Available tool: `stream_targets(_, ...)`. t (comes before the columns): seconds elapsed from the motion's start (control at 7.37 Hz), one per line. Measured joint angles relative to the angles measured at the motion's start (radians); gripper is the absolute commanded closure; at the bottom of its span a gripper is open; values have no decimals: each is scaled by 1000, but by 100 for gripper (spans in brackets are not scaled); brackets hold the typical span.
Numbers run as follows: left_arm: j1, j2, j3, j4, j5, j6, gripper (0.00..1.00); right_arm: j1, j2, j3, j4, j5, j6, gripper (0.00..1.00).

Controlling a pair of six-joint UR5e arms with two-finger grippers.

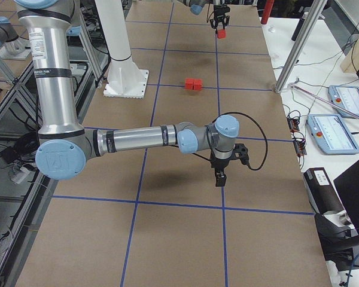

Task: Form red blocks into L shape at center
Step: 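Carry the held cube with the left gripper toward the center pair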

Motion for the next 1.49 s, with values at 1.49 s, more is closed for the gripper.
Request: stream_targets(1.49,350,-395,30,538,109,124,100,0,-3,-4,0,-1,1,0)
